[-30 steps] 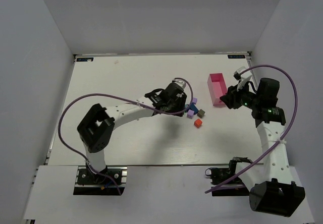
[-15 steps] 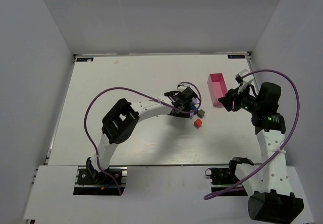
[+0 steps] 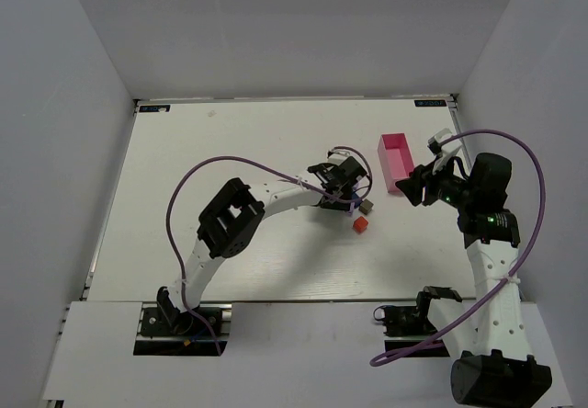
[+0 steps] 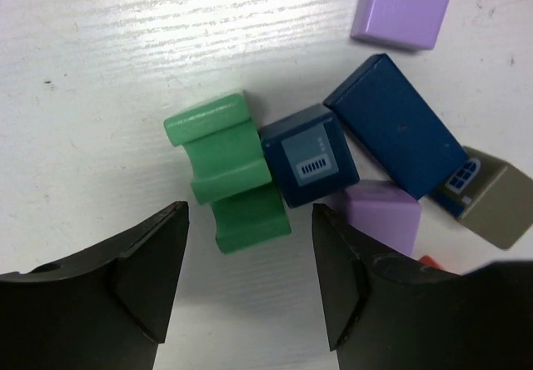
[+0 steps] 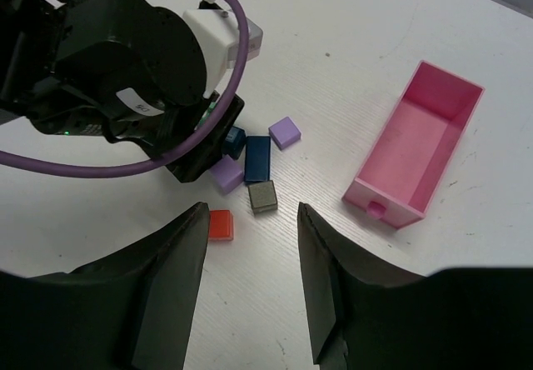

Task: Build the wood block tower

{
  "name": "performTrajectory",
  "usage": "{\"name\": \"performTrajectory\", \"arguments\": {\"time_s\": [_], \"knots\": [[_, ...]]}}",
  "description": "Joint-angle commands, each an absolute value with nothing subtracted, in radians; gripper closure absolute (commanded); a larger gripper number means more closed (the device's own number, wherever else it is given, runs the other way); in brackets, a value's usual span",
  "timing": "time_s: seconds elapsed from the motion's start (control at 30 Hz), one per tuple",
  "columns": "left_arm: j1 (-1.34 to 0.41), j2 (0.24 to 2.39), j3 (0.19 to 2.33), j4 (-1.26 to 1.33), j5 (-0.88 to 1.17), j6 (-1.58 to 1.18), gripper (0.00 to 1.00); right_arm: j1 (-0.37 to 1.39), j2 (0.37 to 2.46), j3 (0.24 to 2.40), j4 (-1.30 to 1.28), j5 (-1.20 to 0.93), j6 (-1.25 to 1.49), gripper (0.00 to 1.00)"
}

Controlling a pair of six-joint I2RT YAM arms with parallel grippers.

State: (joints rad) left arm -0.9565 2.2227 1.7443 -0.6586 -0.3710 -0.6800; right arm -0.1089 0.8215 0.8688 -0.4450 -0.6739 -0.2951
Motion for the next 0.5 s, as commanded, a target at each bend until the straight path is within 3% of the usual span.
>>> {"name": "performTrajectory", "arguments": {"time_s": [0.0,0.47], "knots": [[-0.948,2.238,1.808,-0.689,-0.416,-0.701,0.29,-0.106,0.801,0.865,-0.422,-0.7,-0.287,0.47],[-0.939,2.279,1.878,-0.741,-0.483,-0.729,0.32,-0.109,0.784,0.856,-0.419,-0.703,-0.287,0.47]]}}
